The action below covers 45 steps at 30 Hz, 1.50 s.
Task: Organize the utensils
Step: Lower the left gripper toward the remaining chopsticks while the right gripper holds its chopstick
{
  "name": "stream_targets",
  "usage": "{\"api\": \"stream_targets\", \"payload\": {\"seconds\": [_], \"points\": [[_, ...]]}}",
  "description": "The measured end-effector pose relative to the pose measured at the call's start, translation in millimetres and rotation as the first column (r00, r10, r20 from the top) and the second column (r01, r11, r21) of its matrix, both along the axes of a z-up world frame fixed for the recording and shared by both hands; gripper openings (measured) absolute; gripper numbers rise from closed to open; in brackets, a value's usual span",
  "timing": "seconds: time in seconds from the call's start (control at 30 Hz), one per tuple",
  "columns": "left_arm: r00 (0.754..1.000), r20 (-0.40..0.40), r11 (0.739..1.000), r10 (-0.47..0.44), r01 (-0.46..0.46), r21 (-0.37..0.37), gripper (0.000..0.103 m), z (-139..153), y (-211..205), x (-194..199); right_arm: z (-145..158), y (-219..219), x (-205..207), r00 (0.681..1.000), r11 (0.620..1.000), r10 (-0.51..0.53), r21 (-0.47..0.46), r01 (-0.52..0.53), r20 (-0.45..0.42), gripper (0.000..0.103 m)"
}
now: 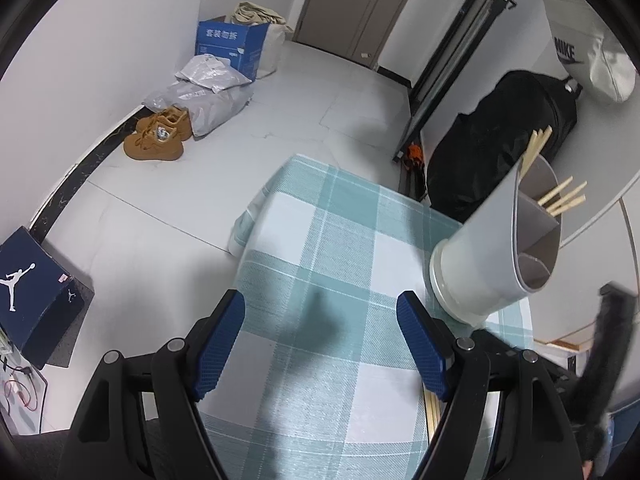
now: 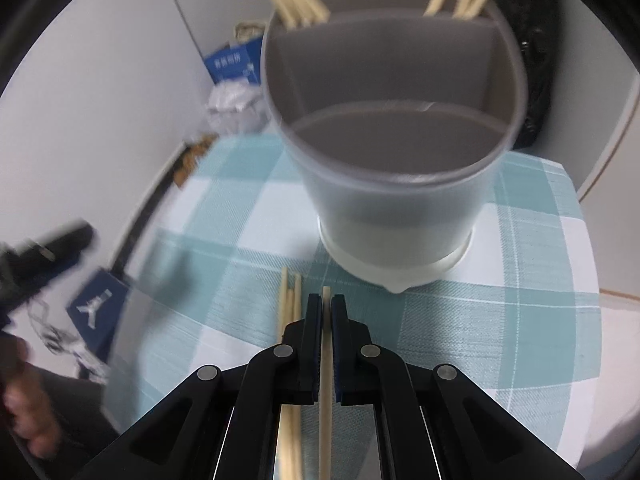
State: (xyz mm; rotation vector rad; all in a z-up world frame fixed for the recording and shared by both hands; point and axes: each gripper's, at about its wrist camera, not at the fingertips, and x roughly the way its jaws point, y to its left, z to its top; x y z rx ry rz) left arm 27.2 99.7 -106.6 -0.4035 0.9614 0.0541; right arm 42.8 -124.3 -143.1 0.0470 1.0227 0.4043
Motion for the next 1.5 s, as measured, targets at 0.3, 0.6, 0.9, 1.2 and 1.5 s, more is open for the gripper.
{"api": "stream_targets", "payload": {"seconds": [0.3, 0.6, 0.9, 1.2, 1.5], "points": [[0.987, -0.123, 0.994, -0.104, 0.097, -0.058, 0.075, -23.3, -31.0, 7.5, 18.4, -58.8, -4.8, 0.987, 0.943, -0.156, 0.295, 0.156, -0.024, 0.004], [0.953, -0.215, 0.974, -0.211, 0.224, 0.036, 0.075, -40.3, -78.4, 9.1, 13.4, -105.0, -12.0, 0.96, 0.851, -0.275, 0.451, 0.271, -0.059, 0.004], [0.938, -0.277, 0.966, -0.208, 0.241, 0.091, 0.075, -50.0, -92.1, 13.7, 28.6, -138.5, -24.4, 0.951, 0.837, -0.309, 0.475, 0.271, 0.001, 0.004], [0.94, -0.277, 0.948, -0.202, 0.259, 0.187, 0.075, -52.9, -102.3, 10.1, 38.9, -147.6, -27.5, 0.95, 0.842, -0.309, 0.479, 0.249, 0.048, 0.004], [0.942, -0.264, 0.944, -0.205, 0.262, 0.2, 0.075, -54.1, -104.9, 8.4, 45.1, -144.3, -30.4, 0.952, 0.861, -0.291, 0.459, 0.219, 0.091, 0.004]]}}
